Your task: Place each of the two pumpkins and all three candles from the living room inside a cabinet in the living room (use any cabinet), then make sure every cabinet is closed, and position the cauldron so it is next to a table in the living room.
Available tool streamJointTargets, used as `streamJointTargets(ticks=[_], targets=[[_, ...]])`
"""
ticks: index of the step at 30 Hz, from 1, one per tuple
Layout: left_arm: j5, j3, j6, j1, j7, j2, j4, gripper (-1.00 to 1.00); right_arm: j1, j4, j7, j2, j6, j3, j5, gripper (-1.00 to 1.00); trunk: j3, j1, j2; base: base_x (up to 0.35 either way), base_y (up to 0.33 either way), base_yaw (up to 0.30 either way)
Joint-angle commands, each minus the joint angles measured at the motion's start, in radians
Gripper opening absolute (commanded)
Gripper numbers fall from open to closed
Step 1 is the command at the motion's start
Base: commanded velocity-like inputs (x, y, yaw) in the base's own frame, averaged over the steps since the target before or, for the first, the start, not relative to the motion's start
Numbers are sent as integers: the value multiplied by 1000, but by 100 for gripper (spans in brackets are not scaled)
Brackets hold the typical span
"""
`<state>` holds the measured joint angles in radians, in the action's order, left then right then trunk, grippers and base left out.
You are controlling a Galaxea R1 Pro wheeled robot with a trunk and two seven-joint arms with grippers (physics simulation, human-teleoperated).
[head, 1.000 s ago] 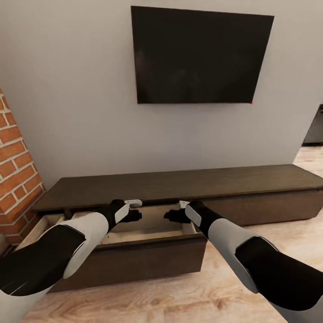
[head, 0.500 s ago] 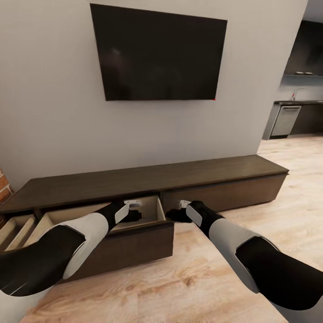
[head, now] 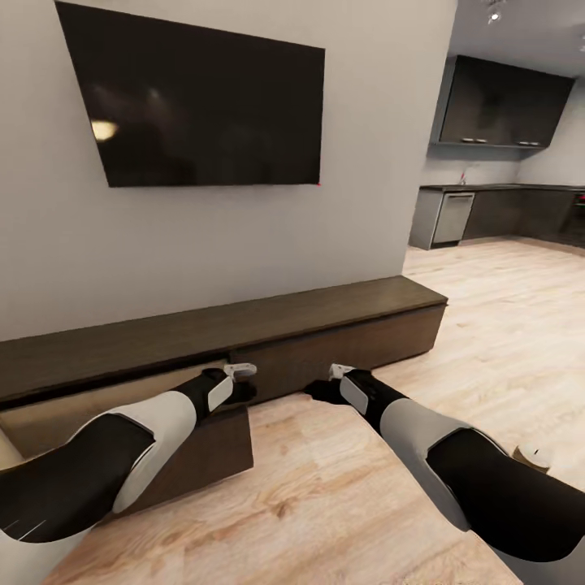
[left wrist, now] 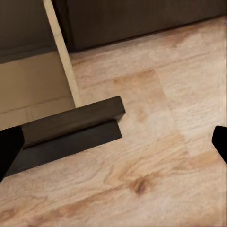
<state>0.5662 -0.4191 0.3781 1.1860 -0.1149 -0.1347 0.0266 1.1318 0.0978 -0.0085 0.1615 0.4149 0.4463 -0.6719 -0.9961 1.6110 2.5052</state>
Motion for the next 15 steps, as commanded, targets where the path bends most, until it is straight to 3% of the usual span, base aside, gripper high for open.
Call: streamJointTargets(ticks=[1, 15], targets=[[11, -8, 1, 1, -3, -1, 1, 100, 0, -4, -1, 0, 0, 7, -5, 100, 0, 0, 0, 0, -333, -230], [9, -9, 1, 1, -11, -2, 1, 100, 0, -18, -1, 0, -33, 9, -3, 100, 18, 0, 0, 0, -333, -207]])
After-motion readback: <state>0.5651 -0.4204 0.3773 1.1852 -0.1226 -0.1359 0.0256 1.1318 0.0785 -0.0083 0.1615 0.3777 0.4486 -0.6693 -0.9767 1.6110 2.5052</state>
